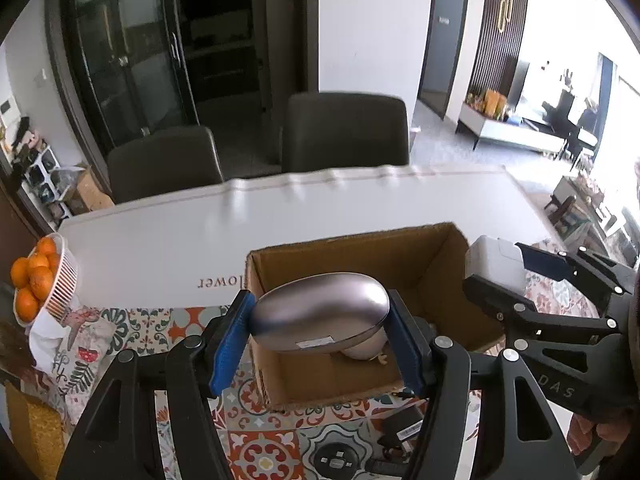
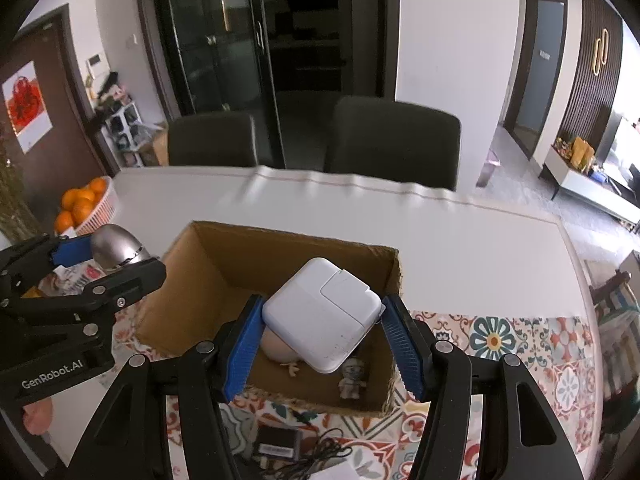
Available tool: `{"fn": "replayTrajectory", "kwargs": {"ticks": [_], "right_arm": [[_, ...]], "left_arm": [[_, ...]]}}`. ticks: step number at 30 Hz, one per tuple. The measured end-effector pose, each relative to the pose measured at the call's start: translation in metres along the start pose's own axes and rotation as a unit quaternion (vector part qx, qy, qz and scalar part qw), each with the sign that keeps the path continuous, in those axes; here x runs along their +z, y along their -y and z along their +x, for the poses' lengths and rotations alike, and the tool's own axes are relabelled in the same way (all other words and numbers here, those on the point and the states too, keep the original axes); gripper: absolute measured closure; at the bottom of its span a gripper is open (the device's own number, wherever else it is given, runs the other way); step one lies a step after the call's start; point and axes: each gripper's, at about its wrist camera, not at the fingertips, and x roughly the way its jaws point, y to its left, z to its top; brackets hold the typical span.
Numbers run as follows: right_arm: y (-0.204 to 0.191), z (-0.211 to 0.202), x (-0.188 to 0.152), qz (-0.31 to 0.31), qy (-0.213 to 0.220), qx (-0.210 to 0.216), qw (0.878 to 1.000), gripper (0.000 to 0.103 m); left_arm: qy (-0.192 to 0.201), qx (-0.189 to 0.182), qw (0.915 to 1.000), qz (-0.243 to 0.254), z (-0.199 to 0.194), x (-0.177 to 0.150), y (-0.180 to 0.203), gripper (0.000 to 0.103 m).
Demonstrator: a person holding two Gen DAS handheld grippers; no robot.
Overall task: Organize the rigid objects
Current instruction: 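Carry the silver device and white charger over the box with both grippers, then open the left gripper to drop the silver device into the box while the right holds the charger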
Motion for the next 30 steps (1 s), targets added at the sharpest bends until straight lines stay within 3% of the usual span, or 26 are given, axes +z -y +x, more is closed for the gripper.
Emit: {"fn": "replayTrajectory", "kwargs": {"ticks": [8, 19, 26, 30], "right_arm": [[0.003, 0.030, -0.005, -0.006, -0.049, -0.004, 0.999, 0.043], [0.006, 0.050, -0.015, -0.006, -0.081, -0.007, 0.997, 0.043], [0.005, 0.052, -0.016, 0.000, -0.089, -0.006, 0.996, 0.042], [0.005, 0.043, -0.014, 0.006, -0.078, -0.025, 0.997, 0.034]], "left_arm": [[-0.061, 0.006, 0.9981, -0.003, 0.039, -0.003, -0.002, 0.039], [-0.099, 0.010, 0.9950, -0.011, 0.060, -0.014, -0.005, 0.039], [-0.083, 0.031, 0.9960, -0.010, 0.052, -0.015, -0.008, 0.028], [-0.068, 0.047, 0.9965, -0.008, 0.041, -0.015, -0.008, 0.023]]}}
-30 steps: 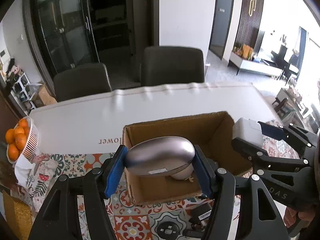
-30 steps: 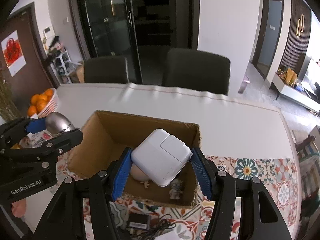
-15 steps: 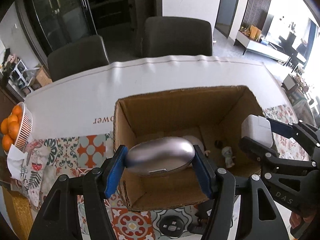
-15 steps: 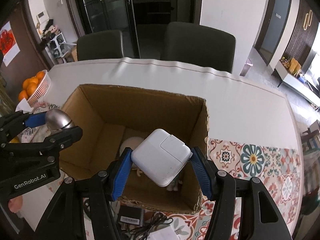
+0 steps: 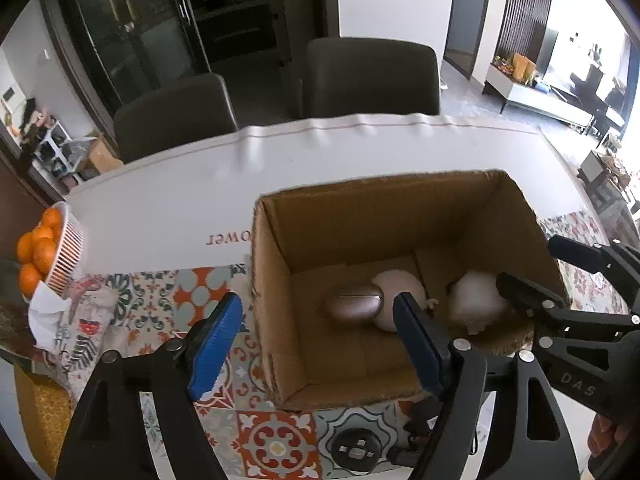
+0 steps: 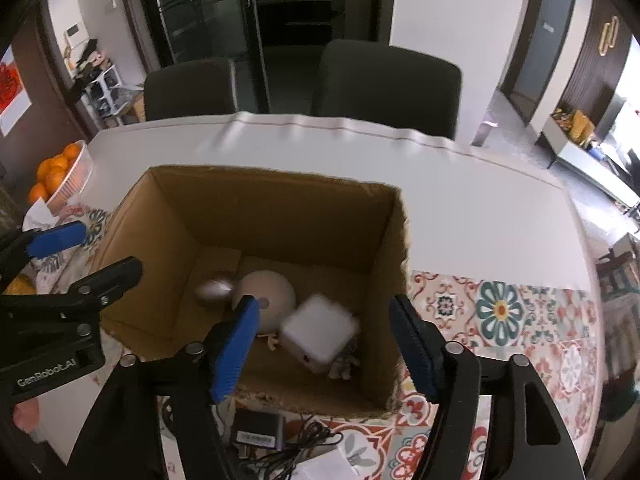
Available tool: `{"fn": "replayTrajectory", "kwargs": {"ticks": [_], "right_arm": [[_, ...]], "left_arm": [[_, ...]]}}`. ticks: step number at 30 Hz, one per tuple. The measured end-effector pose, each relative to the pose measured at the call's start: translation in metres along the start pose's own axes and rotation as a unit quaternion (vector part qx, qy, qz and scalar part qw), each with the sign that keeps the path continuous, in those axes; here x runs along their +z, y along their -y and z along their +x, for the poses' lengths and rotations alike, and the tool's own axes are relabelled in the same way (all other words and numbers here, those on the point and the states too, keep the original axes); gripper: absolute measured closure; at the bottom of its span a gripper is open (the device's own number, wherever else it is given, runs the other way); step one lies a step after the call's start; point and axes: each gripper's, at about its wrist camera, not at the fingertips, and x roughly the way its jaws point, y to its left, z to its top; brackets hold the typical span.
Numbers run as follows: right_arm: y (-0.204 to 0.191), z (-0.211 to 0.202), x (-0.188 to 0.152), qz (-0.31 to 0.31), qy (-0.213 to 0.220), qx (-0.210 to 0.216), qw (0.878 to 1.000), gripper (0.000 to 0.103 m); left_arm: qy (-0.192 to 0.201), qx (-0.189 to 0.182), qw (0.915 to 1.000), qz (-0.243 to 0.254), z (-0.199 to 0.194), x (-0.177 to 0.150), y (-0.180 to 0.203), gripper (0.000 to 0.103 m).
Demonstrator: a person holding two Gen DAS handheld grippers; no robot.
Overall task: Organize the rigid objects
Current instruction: 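Open the left gripper to drop the silver device into the box while the right holds the charger, then move both grippers down toward the black items beside the box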
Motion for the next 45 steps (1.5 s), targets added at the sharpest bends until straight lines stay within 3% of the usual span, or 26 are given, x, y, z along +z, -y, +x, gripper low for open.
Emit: {"fn": "replayTrajectory", "kwargs": {"ticks": [12, 24, 33, 45], "right_arm": [[-0.007, -0.054, -0.013, 0.031, 0.045, -0.013, 0.998, 0.025], [-0.023, -0.103, -0.044, 0.032, 0.100, -0.011, 0.994, 0.019], [-0.026, -0.103, -0.074, 0.035, 0.096, 0.003, 0.995, 0.019], [-0.030, -0.084, -0.103, 0.025, 0.075, 0.003, 0.997, 0.019]], "left_arm": [[0.057, 0.006, 0.9983, -0.004, -0.051, -0.017, -0.008, 0.009], [0.106, 0.026, 0.9940, 0.001, -0.101, -0.049, -0.008, 0.004], [0.100, 0.021, 0.9946, -0.013, -0.106, -0.078, -0.007, 0.003], [0.045, 0.000, 0.9983, -0.038, -0.074, -0.112, -0.003, 0.003]]}}
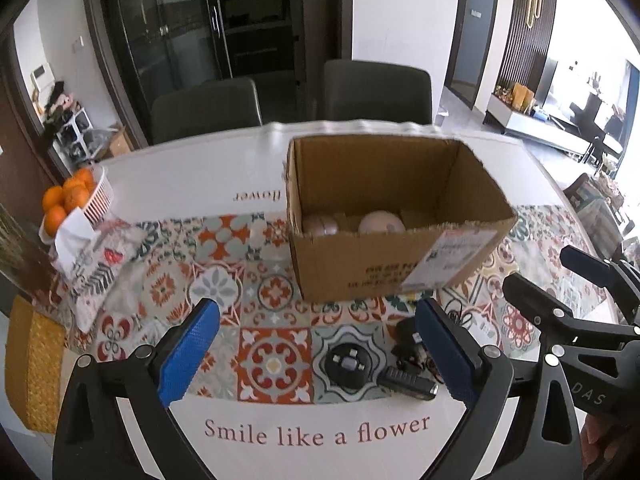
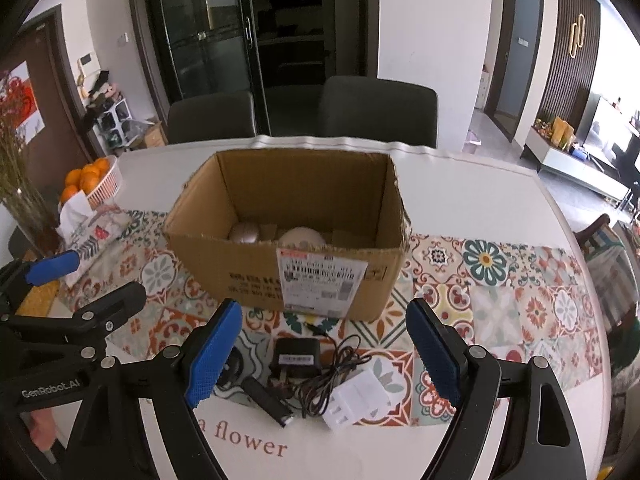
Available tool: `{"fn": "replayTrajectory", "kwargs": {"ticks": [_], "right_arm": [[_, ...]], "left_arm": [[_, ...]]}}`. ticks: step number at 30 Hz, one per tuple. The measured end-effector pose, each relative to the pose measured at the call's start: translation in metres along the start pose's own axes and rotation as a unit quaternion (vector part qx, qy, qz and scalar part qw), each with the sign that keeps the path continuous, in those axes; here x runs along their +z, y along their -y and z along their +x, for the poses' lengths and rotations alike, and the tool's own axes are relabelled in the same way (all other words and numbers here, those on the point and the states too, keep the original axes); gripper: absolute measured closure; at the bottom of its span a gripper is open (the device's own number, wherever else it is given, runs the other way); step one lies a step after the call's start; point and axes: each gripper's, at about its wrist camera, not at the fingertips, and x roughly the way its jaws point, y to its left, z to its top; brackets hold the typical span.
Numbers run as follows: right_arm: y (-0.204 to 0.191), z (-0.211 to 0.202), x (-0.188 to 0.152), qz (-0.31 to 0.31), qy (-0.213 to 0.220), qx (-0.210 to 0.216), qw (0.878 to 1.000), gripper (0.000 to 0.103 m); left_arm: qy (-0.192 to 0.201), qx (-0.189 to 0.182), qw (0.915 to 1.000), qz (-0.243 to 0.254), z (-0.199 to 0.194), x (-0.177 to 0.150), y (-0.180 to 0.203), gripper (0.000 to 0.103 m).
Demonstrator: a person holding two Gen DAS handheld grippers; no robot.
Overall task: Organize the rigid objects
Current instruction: 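Move both grippers down toward the black items beside the box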
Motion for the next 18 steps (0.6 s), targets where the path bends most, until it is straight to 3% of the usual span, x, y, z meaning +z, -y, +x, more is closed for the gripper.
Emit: {"fn": "replayTrajectory", "kwargs": {"ticks": [18], "right_arm": [[0.005, 0.049, -0.037, -0.009, -0.068, -0.014, 0.998, 0.019]], "left_arm": [[-0.107, -0.017, 0.9941, -0.013, 0.069, -0.040, 0.009, 0.008]]}}
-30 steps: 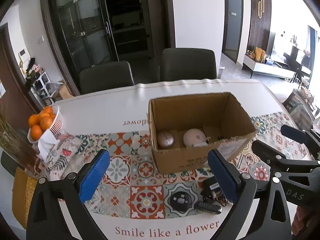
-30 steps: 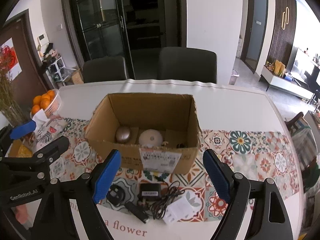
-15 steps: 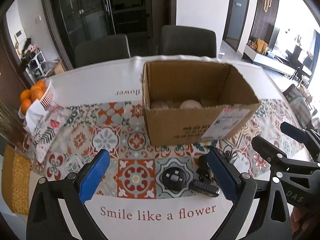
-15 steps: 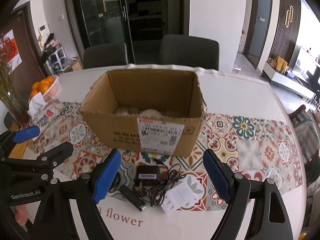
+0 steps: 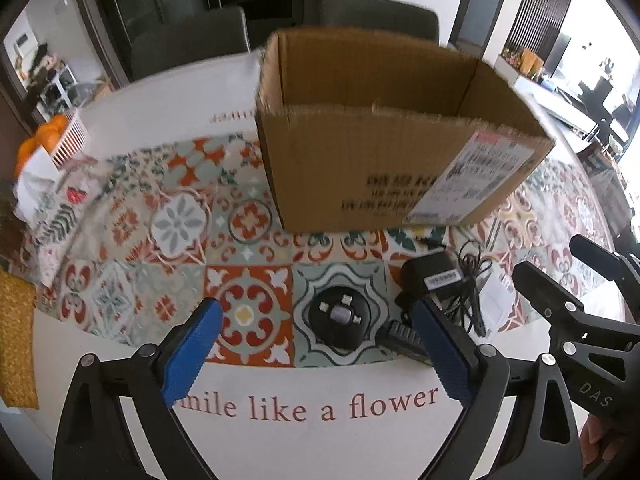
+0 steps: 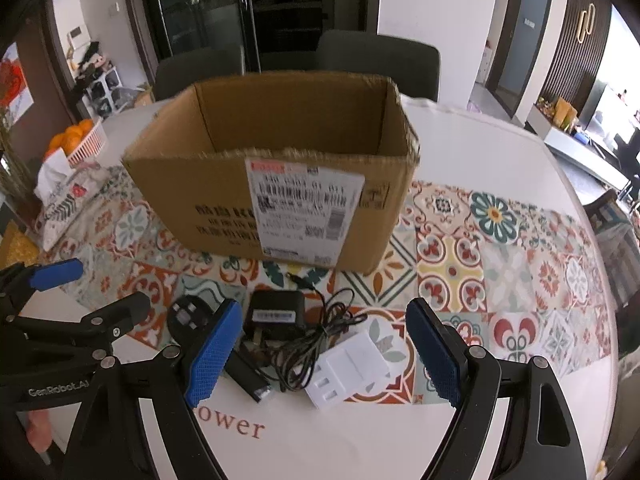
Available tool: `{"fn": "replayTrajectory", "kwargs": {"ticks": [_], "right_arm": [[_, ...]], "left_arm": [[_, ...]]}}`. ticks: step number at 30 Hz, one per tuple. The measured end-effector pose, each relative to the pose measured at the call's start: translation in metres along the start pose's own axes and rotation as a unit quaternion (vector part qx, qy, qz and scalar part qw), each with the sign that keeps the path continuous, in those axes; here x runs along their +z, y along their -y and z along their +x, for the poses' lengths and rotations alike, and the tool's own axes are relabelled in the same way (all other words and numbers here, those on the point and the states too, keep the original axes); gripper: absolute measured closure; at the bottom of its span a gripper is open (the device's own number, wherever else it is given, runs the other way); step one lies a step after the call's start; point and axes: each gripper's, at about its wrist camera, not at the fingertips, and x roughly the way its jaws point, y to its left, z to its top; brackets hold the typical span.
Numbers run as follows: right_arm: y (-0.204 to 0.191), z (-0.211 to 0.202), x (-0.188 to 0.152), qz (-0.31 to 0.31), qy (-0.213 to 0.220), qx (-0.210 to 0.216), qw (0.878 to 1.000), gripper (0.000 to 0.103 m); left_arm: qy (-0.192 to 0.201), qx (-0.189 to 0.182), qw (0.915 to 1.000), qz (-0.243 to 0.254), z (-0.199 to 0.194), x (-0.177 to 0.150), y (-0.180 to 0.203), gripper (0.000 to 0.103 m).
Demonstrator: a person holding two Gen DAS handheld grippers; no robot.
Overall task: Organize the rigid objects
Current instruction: 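Move both grippers down toward the black items beside the box, then grasp the black round puck device with the left gripper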
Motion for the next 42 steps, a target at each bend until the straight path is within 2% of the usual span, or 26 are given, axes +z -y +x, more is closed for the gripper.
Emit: {"fn": "replayTrajectory", "kwargs": {"ticks": [11, 27, 30, 42], "right_arm": [[0.006, 0.032, -0.012, -0.004, -0.039, -0.010, 0.999, 0.019], [0.007, 0.058, -0.016, -0.008, -0.062, -0.015, 0.998, 0.019], [0.003, 0.059, -0.016, -0.013, -0.062, -0.017, 0.998, 0.019], [-0.004, 0.057, -0.017, -0.023, -0.053, -0.011, 0.998, 0.019]], "left_arm": [[-0.059, -0.012, 0.9981, -0.009, 0.048, -0.006, 0.007, 0.017], [-0.111, -0.023, 0.9926, -0.043, 0.100, -0.009, 0.009, 0.043], [-0.119, -0.025, 0.9916, -0.046, 0.108, -0.011, 0.009, 0.047], [-0.104, -0.033, 0.9930, -0.047, 0.106, -0.012, 0.003, 0.048]]}}
